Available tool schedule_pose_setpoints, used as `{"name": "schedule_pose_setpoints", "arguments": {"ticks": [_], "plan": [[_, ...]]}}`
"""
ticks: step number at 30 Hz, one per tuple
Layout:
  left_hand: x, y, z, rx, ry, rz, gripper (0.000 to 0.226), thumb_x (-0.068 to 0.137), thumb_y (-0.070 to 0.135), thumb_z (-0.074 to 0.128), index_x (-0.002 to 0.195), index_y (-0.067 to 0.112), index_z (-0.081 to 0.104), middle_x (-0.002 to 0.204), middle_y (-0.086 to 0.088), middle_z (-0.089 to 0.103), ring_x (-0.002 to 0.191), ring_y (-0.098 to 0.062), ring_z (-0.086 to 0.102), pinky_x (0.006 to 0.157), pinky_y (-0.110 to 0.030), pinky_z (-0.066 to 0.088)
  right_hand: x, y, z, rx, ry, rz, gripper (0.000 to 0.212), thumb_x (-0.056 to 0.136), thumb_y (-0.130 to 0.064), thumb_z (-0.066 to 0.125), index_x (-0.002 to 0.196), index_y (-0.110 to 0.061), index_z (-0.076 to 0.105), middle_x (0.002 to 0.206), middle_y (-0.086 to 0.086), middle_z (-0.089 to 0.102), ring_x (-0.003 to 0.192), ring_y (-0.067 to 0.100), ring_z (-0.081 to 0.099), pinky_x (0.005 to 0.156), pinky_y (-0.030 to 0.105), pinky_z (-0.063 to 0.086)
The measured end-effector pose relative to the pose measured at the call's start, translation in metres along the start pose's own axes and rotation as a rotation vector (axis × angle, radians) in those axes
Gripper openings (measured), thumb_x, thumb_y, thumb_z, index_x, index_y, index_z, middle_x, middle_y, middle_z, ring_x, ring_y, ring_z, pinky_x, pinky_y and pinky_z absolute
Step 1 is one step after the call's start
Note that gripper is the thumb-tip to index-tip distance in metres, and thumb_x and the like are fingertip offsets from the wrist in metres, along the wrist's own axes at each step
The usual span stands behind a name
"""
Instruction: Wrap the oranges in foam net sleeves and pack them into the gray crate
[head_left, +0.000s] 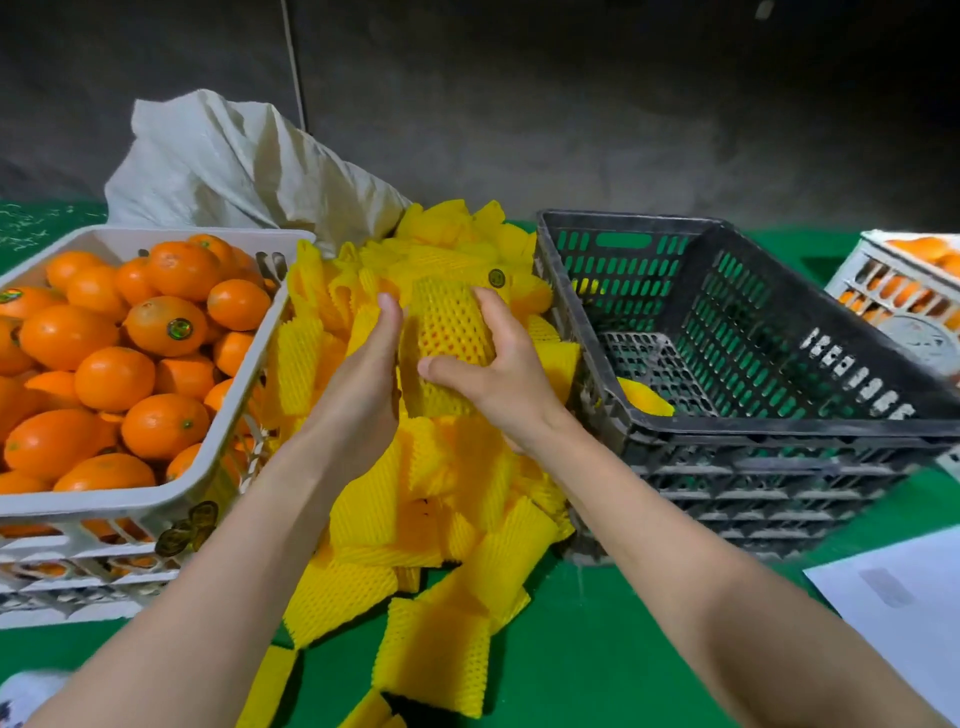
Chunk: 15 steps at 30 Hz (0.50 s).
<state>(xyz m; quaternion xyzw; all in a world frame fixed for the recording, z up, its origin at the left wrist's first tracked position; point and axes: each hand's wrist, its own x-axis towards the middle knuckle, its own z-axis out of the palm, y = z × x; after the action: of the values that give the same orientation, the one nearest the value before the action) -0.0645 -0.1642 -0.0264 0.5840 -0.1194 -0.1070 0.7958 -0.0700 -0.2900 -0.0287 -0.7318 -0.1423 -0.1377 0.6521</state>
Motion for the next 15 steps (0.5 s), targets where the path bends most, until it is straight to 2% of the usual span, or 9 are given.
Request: {"name": "schedule_pose_setpoints", "arguments": {"ticks": [2,4,6,7,8,9,11,13,15], "plan": [[0.006,-0.002,0.001,0.141,0.049,0.032,0.039,0.091,0.057,0.029,0.114,0.04,0.055,0.113,0.023,0.065,0.108,0.003,0.059,0.089,-0.024,0.049,0.013,-0.019,-0.02,-0.052,0.049,-0.047,0.062,0.066,-0.01,0.075,0.118,-0.028,0.046,0.114,-0.008,0.056,0.105,0.001,0.054,0.089,0.022,0.048],[0.01,-0.009,-0.001,0.242,0.11,0.045,0.039,0.095,0.049,0.032,0.122,0.032,0.055,0.124,0.01,0.061,0.117,-0.012,0.054,0.096,-0.035,0.041,0.033,-0.03,-0.052,-0.103,0.202,-0.077,0.074,0.061,-0.016,0.074,0.126,-0.024,0.039,0.125,0.0,0.049,0.112,0.015,0.051,0.094,0.032,0.048],[0.011,-0.019,-0.003,0.252,0.152,0.033,0.03,0.1,0.031,0.036,0.115,0.021,0.06,0.112,0.002,0.065,0.108,-0.02,0.058,0.091,-0.037,0.042,0.056,-0.033,-0.096,-0.199,0.389,-0.001,0.077,0.062,-0.017,0.075,0.128,-0.021,0.036,0.116,-0.006,0.049,0.1,0.01,0.055,0.082,0.026,0.051],[0.011,-0.024,-0.003,0.265,0.161,0.026,0.028,0.101,0.024,0.038,0.115,0.014,0.06,0.106,-0.001,0.066,0.102,-0.022,0.06,0.089,-0.036,0.044,0.065,-0.031,-0.119,-0.282,0.451,0.072,0.073,0.064,-0.018,0.075,0.127,-0.018,0.038,0.105,-0.01,0.05,0.092,0.006,0.055,0.075,0.022,0.05],[0.011,-0.028,-0.002,0.286,0.165,0.02,0.027,0.101,0.017,0.039,0.116,0.008,0.06,0.102,-0.003,0.066,0.098,-0.022,0.06,0.088,-0.037,0.045,0.072,-0.026,-0.141,-0.389,0.456,0.16,0.064,0.065,-0.019,0.074,0.121,-0.015,0.045,0.097,-0.008,0.052,0.086,0.008,0.057,0.071,0.025,0.049],[0.011,-0.032,-0.001,0.307,0.168,0.015,0.026,0.1,0.013,0.04,0.116,0.005,0.059,0.1,-0.005,0.066,0.096,-0.023,0.061,0.088,-0.037,0.045,0.077,-0.018,-0.161,-0.562,0.384,0.26,0.052,0.065,-0.021,0.074,0.11,-0.012,0.051,0.092,-0.002,0.055,0.084,0.016,0.058,0.068,0.029,0.048],[0.013,-0.038,0.004,0.362,0.155,0.006,0.022,0.1,0.009,0.042,0.113,0.007,0.059,0.101,-0.009,0.066,0.095,-0.024,0.061,0.089,-0.037,0.047,0.076,0.0,-0.184,-1.078,-0.013,0.464,0.039,0.067,-0.028,0.075,0.094,-0.009,0.054,0.093,0.008,0.055,0.082,0.024,0.054,0.061,0.028,0.042],[0.017,-0.042,0.009,0.417,0.123,0.003,0.02,0.098,0.009,0.045,0.111,0.008,0.06,0.104,-0.01,0.066,0.096,-0.022,0.062,0.089,-0.034,0.048,0.071,0.021,-0.19,-1.318,-0.479,0.666,0.048,0.069,-0.029,0.078,0.104,-0.008,0.053,0.105,0.006,0.052,0.089,0.023,0.052,0.067,0.03,0.046],[0.022,-0.044,0.011,0.445,0.105,-0.011,0.018,0.097,0.009,0.047,0.108,0.01,0.062,0.102,-0.005,0.067,0.095,-0.019,0.063,0.088,-0.033,0.048,0.062,0.043,-0.182,-1.342,-0.829,0.841,0.053,0.077,-0.026,0.074,0.119,-0.007,0.047,0.122,0.005,0.046,0.104,0.026,0.052,0.082,0.039,0.05]]}}
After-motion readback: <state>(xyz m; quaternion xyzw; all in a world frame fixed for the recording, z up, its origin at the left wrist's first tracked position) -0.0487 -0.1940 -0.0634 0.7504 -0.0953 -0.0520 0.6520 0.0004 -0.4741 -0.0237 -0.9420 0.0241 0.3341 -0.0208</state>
